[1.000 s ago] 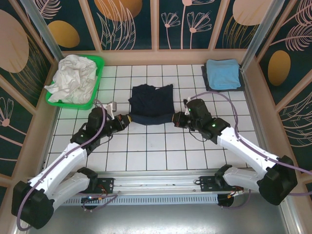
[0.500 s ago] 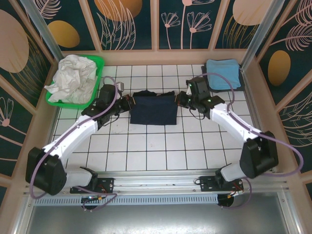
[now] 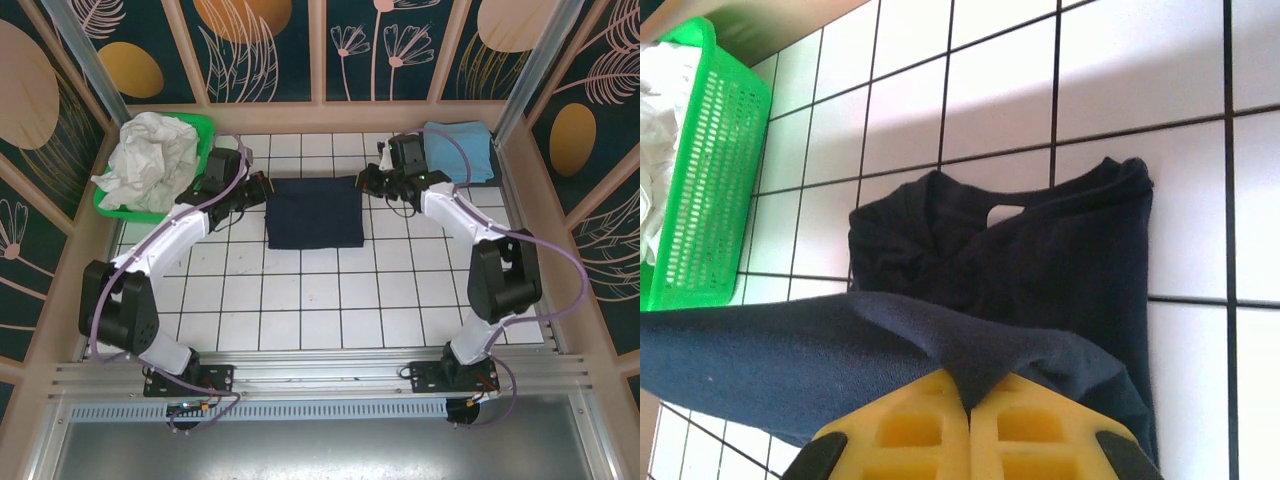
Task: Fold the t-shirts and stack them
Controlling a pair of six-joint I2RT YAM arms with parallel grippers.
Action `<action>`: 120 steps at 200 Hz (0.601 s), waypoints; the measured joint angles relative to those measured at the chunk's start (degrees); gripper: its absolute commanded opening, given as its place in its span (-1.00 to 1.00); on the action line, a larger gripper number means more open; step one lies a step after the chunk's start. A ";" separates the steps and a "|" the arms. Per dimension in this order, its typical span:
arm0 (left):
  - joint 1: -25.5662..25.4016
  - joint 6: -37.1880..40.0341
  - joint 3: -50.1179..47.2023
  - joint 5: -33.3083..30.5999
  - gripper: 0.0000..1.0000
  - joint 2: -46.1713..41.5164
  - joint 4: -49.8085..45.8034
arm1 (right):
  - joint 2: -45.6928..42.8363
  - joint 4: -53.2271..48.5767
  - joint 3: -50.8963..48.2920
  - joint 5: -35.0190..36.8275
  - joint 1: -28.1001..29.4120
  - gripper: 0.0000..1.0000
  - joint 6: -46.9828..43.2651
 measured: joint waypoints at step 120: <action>6.80 6.29 26.45 -2.23 -0.08 28.17 -8.63 | 32.57 -2.97 30.36 -5.40 -6.51 0.04 -5.53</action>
